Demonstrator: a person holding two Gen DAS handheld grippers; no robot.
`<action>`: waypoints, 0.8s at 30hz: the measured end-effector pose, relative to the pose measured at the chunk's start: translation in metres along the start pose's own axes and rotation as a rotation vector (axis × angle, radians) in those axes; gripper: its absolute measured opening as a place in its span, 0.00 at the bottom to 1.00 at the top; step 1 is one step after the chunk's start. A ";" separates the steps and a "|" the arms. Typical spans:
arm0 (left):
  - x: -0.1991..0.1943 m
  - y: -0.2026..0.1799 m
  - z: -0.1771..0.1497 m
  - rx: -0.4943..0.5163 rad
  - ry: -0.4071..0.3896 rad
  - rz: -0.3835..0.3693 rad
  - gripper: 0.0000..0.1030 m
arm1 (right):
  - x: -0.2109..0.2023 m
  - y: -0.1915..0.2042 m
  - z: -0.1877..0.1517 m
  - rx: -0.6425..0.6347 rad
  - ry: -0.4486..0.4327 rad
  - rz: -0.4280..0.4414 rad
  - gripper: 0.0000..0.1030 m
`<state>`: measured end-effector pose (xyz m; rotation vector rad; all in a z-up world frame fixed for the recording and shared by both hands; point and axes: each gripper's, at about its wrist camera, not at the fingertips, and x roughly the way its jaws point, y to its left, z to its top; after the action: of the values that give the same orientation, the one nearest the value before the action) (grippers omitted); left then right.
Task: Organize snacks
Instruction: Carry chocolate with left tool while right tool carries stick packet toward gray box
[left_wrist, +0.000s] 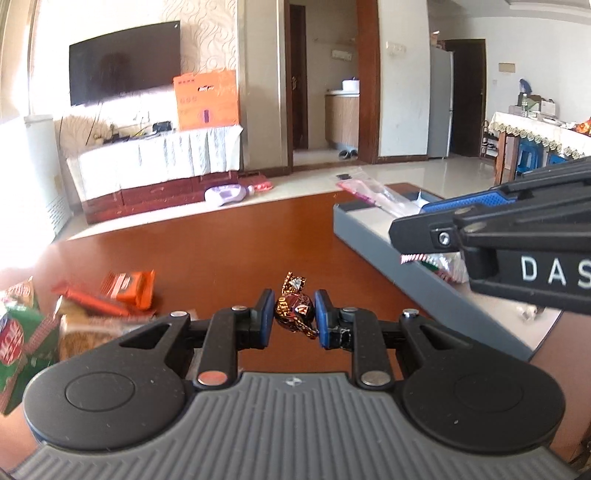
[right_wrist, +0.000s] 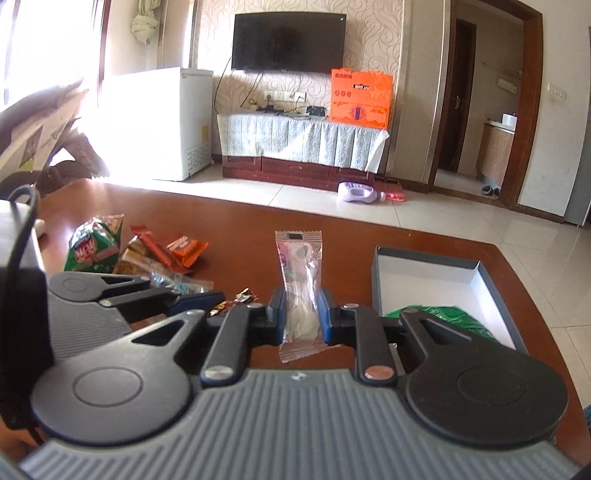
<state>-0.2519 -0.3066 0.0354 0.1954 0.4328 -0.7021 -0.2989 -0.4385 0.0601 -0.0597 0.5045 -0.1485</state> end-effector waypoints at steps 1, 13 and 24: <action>0.000 -0.002 0.002 0.005 -0.006 -0.004 0.27 | -0.001 -0.001 0.001 0.001 -0.005 -0.001 0.21; 0.019 -0.039 0.025 0.010 -0.041 -0.018 0.27 | -0.005 -0.022 0.002 0.017 -0.026 -0.033 0.21; 0.032 -0.074 0.046 0.033 -0.095 -0.071 0.27 | -0.008 -0.059 -0.004 0.077 -0.033 -0.095 0.21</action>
<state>-0.2646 -0.3957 0.0604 0.1775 0.3390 -0.7853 -0.3150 -0.4960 0.0662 -0.0108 0.4631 -0.2593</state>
